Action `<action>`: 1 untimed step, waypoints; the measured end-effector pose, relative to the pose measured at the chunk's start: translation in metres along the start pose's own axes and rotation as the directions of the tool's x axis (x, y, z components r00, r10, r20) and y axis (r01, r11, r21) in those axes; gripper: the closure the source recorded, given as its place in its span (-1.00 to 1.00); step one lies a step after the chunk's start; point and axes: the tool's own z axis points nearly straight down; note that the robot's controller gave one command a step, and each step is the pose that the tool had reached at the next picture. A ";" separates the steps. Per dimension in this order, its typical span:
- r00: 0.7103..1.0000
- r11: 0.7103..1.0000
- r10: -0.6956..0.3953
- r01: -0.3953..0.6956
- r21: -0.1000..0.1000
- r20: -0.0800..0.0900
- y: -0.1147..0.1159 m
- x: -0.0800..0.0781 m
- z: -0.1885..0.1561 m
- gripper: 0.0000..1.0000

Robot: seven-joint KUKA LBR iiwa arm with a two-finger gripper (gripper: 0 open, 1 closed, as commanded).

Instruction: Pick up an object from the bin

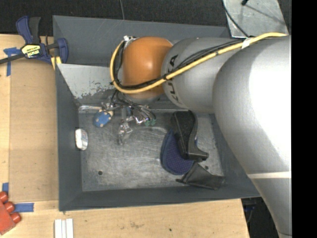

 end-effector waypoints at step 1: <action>1.000 1.000 0.007 -0.007 -0.003 -0.001 -0.004 -0.009 0.002 -1.00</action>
Offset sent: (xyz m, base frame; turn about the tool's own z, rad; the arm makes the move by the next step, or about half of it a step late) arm 0.0006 -0.0001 -0.0116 0.0018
